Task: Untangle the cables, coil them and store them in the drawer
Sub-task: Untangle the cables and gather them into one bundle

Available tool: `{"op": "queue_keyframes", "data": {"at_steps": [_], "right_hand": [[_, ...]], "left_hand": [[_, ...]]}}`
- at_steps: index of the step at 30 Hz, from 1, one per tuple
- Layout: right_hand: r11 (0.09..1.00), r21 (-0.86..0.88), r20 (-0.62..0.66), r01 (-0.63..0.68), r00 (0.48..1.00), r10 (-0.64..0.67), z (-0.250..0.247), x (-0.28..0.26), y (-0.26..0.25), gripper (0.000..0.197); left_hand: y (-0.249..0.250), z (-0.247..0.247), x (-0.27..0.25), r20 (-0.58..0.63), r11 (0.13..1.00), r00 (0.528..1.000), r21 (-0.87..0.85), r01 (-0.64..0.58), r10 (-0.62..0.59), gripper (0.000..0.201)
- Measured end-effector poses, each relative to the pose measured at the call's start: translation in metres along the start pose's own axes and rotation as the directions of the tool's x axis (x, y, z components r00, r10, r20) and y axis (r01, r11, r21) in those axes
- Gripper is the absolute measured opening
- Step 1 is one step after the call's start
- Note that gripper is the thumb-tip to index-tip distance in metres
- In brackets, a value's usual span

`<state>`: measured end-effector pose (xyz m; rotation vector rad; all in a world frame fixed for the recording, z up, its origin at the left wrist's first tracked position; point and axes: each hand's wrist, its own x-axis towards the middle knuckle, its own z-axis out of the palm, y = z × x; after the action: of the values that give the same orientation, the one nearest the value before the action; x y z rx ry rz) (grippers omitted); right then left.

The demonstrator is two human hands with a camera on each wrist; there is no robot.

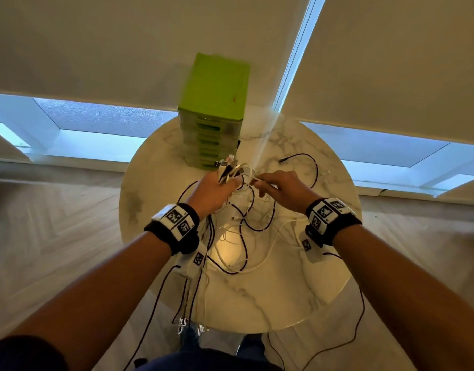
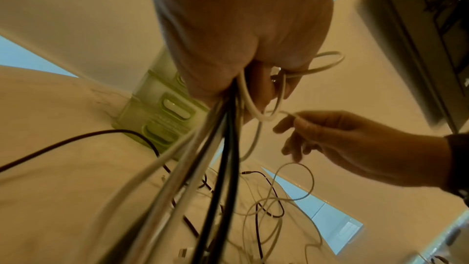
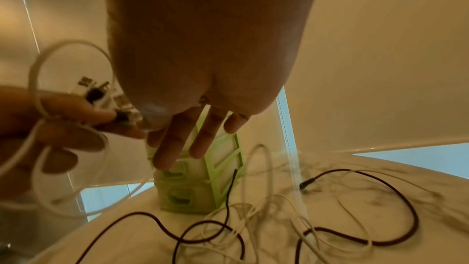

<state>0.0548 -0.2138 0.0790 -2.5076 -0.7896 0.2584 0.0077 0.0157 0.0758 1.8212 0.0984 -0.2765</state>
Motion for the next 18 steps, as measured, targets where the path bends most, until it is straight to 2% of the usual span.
{"op": "queue_keyframes", "data": {"at_steps": [3, 5, 10, 14, 18], "right_hand": [[0.987, 0.156, 0.085, -0.043, 0.996, 0.03, -0.012, -0.006, -0.011, 0.025], [0.975, 0.203, 0.133, -0.09, 0.989, 0.063, -0.019, -0.012, -0.016, 0.03], [0.962, 0.16, 0.24, -0.222, 0.954, 0.18, -0.032, -0.033, -0.024, 0.035], [0.933, -0.038, 0.41, -0.359, 0.846, 0.342, -0.033, -0.064, -0.017, 0.024], [0.818, -0.244, 0.473, -0.52, 0.673, 0.569, -0.026, -0.114, 0.005, 0.027]], "left_hand": [[0.002, 0.007, -0.001, 0.021, 0.999, 1.0, 0.024, 0.021, -0.022, 0.016], [0.005, 0.009, -0.002, 0.025, 0.999, 0.999, -0.019, 0.045, -0.044, 0.018], [0.018, 0.018, -0.006, 0.029, 0.972, 0.999, -0.233, 0.019, -0.012, 0.023], [0.03, 0.029, -0.004, 0.07, 0.952, 0.996, -0.306, -0.027, 0.051, 0.019], [0.042, 0.046, -0.006, 0.157, 0.94, 0.983, -0.34, -0.038, 0.097, 0.017]]}}
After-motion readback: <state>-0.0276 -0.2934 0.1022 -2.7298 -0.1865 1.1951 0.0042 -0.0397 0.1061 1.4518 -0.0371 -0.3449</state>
